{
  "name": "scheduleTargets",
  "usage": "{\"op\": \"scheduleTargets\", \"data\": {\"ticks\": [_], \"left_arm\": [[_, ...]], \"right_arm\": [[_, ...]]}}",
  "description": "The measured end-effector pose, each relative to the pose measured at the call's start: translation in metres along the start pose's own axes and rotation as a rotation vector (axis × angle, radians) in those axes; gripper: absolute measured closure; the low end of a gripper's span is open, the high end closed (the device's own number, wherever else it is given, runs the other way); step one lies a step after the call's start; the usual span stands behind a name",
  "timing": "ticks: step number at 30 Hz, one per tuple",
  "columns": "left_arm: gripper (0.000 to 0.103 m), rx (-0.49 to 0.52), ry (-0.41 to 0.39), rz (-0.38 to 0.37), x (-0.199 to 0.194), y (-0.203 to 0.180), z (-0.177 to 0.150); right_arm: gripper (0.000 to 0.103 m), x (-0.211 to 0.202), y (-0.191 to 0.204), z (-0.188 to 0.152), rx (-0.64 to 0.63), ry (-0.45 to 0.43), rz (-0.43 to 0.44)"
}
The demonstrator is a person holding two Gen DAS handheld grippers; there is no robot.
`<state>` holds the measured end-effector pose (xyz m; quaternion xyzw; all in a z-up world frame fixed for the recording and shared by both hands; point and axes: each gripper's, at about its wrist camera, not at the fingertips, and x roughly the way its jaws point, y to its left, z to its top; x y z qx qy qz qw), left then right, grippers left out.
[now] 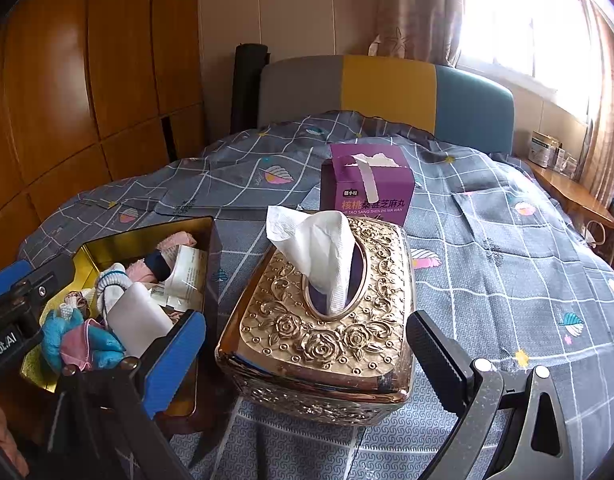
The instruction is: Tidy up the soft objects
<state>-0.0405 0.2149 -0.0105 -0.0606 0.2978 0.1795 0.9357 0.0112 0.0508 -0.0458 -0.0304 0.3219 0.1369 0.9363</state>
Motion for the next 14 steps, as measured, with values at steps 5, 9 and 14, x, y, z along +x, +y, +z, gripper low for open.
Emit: {"op": "scheduleTargets", "data": {"ticks": [5,9,14], "left_arm": [[0.04,-0.01,-0.004,-0.013,0.0032,0.0031,-0.0009],[0.046,-0.026,-0.018,-0.047,0.001,0.0071,0.0013],[0.046,0.002,-0.006,-0.048,0.0012,0.0037,0.0039]], "right_arm": [[0.002,0.0001,0.0003,-0.0007,-0.004,0.002,0.001],[0.002,-0.0003,-0.0011,-0.0009,-0.003,0.002,0.002],[0.002,-0.0021,-0.0046,0.001,0.006,-0.006,0.004]]}}
